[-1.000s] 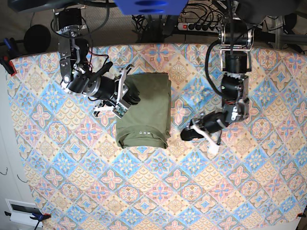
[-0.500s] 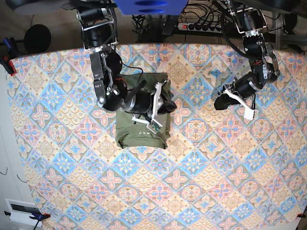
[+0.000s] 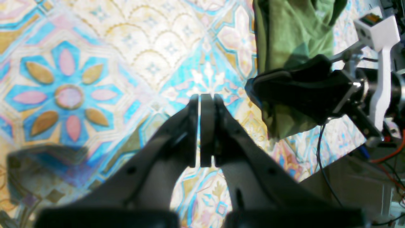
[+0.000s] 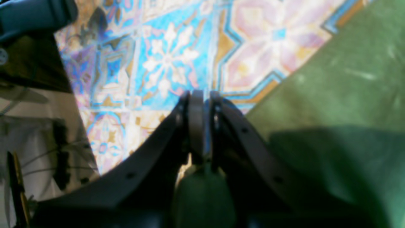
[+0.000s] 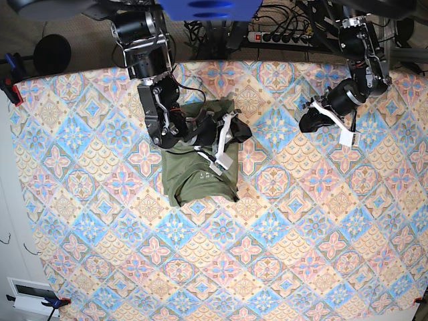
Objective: Layout the t-shirt on the table in an organized manner, then fold the t-shirt properly
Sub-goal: 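Slide the folded shirt with the right gripper toward the table edge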
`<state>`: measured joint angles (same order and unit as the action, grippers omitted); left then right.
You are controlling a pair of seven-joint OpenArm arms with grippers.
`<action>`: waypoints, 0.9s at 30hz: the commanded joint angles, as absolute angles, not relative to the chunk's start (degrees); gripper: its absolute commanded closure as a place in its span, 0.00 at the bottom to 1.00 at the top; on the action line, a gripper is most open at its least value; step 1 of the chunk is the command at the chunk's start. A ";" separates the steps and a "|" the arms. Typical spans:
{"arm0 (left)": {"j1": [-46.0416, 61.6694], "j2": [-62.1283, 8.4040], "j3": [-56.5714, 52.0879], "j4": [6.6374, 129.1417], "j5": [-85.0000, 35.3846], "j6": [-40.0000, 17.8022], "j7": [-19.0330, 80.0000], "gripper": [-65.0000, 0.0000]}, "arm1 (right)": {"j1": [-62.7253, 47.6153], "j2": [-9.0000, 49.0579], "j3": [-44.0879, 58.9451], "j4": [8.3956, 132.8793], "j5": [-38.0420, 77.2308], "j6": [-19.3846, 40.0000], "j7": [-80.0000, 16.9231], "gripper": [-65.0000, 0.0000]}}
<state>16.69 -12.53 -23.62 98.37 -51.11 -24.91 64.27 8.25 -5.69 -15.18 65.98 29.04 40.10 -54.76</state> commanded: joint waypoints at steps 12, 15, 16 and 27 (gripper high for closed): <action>16.31 -12.88 -23.78 99.38 -52.35 -25.36 63.25 1.00 | 8.84 3.65 -8.40 66.24 29.49 40.00 -54.90 0.95; 16.40 -12.88 -23.78 99.38 -52.35 -25.36 63.25 1.00 | 8.92 6.29 -8.40 66.24 29.49 40.00 -54.81 0.95; 16.40 -12.88 -23.78 99.38 -52.35 -25.36 63.25 1.00 | 8.92 7.34 -8.40 66.24 29.49 40.00 -54.81 0.95; 16.40 -12.70 -23.69 99.38 -52.35 -25.36 63.34 1.00 | 11.82 17.71 -8.92 66.24 29.41 40.00 -54.90 0.95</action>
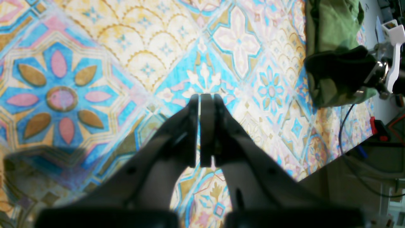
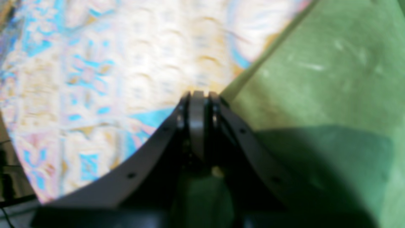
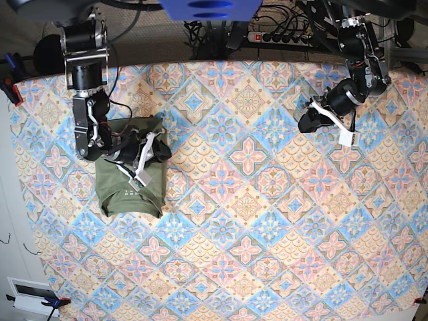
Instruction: Layout the t-shirt on the table in an organized manner, then fold the t-shirt properly
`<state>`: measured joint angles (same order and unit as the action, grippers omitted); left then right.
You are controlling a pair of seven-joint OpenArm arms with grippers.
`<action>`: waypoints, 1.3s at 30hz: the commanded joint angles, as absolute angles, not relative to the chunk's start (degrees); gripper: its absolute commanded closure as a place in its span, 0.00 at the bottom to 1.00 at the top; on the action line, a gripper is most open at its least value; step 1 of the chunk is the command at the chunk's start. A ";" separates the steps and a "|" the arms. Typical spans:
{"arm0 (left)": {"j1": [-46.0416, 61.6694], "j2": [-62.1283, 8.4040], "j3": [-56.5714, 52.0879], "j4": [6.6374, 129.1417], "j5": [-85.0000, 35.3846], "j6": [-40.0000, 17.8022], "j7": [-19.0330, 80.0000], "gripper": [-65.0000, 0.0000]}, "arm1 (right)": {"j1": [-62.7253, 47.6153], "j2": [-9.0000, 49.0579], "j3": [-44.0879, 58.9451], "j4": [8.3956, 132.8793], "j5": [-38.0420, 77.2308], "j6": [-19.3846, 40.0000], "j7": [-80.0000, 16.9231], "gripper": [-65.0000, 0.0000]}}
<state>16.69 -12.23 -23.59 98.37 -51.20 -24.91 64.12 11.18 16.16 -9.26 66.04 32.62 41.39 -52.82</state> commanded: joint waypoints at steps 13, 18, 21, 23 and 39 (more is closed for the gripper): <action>16.22 -11.21 -23.69 99.38 -52.35 -25.36 63.52 1.00 | 11.56 19.38 -8.40 81.89 29.67 40.00 -59.03 0.95; 16.57 -11.21 -23.69 99.38 -52.35 -25.45 63.60 1.00 | 7.43 19.47 -6.02 91.56 32.75 40.00 -61.23 0.95; 18.42 -11.21 -23.69 99.82 -52.35 -25.54 63.43 1.00 | 1.89 19.47 0.84 97.71 35.47 40.00 -63.34 0.95; 19.38 -11.30 -23.69 101.67 -52.35 -25.54 63.52 1.00 | -1.63 19.47 5.58 101.32 35.47 40.00 -64.04 0.95; 40.48 -11.30 -32.75 117.41 -52.44 -25.36 63.60 1.00 | -34.68 19.12 36.62 112.92 39.52 40.00 -64.13 0.95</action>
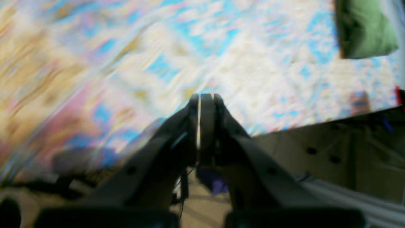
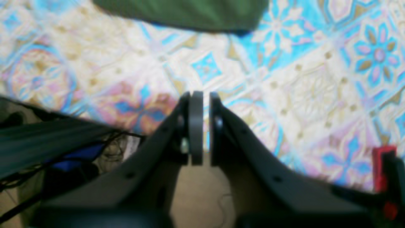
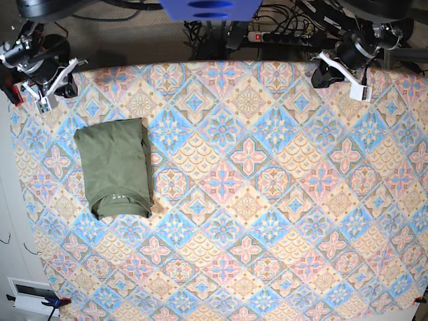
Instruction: Layout the t-shirt on the table in an organized manner, then fold the t-shirt properly
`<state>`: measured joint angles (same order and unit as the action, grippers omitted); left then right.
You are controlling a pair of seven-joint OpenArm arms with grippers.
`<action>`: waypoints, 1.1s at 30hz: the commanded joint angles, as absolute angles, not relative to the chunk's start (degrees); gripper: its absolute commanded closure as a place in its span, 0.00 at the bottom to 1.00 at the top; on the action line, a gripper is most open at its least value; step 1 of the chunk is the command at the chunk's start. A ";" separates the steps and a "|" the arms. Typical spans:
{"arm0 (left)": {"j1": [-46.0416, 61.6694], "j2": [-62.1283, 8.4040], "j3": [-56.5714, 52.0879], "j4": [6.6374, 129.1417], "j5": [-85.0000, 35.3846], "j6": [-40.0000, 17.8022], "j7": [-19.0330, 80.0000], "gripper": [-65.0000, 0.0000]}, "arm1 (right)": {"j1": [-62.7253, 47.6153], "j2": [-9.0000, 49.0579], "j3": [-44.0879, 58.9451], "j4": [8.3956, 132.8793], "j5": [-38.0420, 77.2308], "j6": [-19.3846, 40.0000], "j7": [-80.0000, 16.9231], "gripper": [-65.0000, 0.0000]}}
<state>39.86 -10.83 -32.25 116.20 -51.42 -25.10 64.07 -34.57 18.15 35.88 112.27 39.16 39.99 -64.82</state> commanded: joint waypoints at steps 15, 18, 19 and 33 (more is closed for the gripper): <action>52.44 -8.22 -36.53 110.02 -36.09 -25.54 61.67 1.00 | -49.63 13.14 29.41 90.15 19.74 40.00 -56.48 0.95; 51.91 -7.60 -33.01 106.51 -31.69 -25.54 57.36 1.00 | -49.01 13.14 25.01 83.47 19.47 40.00 -52.53 0.95; 51.82 -7.60 -31.16 105.01 -30.29 -25.54 55.96 1.00 | -47.60 13.14 23.96 81.45 19.47 40.00 -51.91 0.95; 36.88 -9.01 -12.79 67.74 -17.98 -25.36 34.51 1.00 | -29.49 13.14 22.81 48.57 6.73 40.00 -33.27 0.95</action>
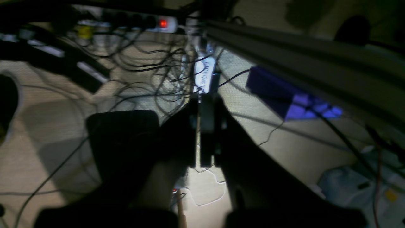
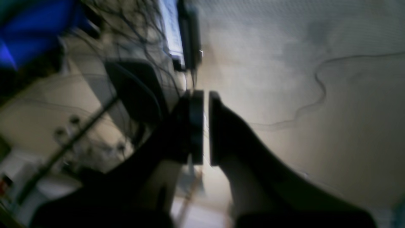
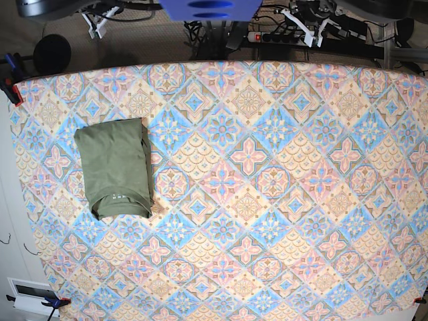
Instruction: Layout the t-shirt on the table in an organized manner, then fold the t-shirt properly
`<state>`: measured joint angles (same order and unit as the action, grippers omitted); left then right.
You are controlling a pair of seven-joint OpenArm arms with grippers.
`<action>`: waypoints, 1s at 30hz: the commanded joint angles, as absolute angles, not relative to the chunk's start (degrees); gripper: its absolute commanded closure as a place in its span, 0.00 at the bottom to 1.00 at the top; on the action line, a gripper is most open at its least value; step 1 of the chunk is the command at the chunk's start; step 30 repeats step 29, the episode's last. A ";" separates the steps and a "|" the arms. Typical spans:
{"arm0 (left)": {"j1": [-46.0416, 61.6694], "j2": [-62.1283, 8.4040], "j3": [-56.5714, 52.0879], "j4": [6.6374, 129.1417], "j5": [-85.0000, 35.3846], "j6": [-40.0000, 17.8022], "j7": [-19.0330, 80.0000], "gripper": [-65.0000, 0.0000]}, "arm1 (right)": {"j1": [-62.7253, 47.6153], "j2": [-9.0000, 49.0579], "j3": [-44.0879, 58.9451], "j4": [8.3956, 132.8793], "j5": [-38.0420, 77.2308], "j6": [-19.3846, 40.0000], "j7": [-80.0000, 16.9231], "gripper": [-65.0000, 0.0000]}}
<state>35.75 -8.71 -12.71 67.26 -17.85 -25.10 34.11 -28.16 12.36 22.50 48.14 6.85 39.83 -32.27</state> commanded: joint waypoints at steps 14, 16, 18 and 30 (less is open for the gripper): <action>18.86 -10.24 9.54 31.34 -18.42 -25.19 12.53 1.00 | -19.30 12.97 22.20 21.93 6.55 40.00 -10.51 0.95; 16.92 -9.36 12.44 28.09 -18.51 -25.19 9.54 1.00 | -17.98 12.97 22.20 20.09 6.55 40.00 -9.19 0.95; 15.25 -8.92 13.76 24.66 -18.24 -25.19 7.16 1.00 | -16.48 12.88 22.02 18.33 6.55 38.55 -8.84 0.95; 10.15 -5.76 13.93 21.58 -18.24 -25.10 5.93 1.00 | -11.91 5.85 15.25 16.48 6.73 24.22 -8.40 0.95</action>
